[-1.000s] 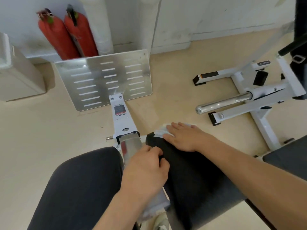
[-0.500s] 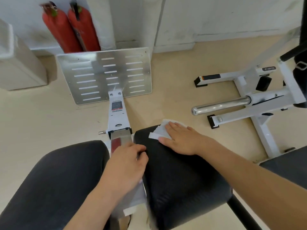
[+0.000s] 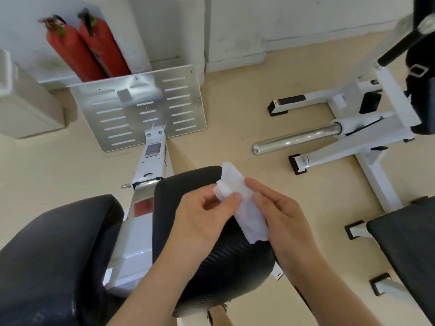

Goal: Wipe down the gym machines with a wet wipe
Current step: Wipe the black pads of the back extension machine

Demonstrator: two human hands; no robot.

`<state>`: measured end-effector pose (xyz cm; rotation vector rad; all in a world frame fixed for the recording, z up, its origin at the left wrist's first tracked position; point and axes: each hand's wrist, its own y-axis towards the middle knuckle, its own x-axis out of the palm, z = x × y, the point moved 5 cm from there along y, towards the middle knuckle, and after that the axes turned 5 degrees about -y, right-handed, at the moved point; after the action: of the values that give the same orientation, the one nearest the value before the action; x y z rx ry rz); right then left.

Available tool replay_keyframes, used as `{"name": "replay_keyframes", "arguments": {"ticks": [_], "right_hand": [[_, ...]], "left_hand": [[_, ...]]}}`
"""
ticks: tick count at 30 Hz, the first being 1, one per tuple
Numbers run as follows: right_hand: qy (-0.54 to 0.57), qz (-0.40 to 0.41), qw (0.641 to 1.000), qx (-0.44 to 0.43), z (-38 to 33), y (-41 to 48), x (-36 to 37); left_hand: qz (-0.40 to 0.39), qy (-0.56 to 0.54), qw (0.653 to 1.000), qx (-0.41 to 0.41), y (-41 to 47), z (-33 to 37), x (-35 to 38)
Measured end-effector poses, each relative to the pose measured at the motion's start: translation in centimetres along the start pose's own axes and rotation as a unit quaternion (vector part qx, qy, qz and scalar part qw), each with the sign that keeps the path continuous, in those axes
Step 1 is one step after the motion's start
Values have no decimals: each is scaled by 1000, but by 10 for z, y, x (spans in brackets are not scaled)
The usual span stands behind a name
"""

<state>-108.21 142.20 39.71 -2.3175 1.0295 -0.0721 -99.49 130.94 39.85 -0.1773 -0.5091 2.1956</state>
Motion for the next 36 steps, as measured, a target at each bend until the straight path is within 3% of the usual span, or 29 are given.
{"name": "replay_keyframes", "arguments": {"ticks": [2, 5, 9, 13, 18, 19, 23, 27, 30, 32, 36], "right_hand": [[81, 37, 996, 17, 7, -8, -10], [125, 60, 990, 17, 9, -18, -22], [42, 125, 991, 20, 16, -27, -40], [46, 111, 991, 51, 26, -33, -35], [-54, 260, 964, 0, 27, -51, -75], [-68, 238, 969, -4, 26, -51, -73], [-126, 5, 992, 27, 29, -30, -14], [-205, -6, 978, 39, 33, -13, 11], [-272, -27, 961, 37, 26, -2, 13], [-317, -59, 945, 50, 22, 14, 17], [-387, -128, 910, 70, 17, 62, 33]], "left_hand": [[3, -99, 994, -42, -5, 1, 10], [37, -43, 998, -38, -13, 7, 18], [98, 68, 993, -10, -25, 12, 27], [59, 69, 996, 0, -30, 16, 53], [8, 75, 997, -36, -26, 15, 72], [10, 97, 995, -38, -28, 13, 71], [70, 235, 970, 2, -39, 4, 49], [119, 377, 919, 21, -39, 6, 23], [124, 527, 839, 50, -38, 1, -3], [105, 591, 800, 28, -36, -10, -21], [84, 566, 820, -20, -31, -27, -34]]}}
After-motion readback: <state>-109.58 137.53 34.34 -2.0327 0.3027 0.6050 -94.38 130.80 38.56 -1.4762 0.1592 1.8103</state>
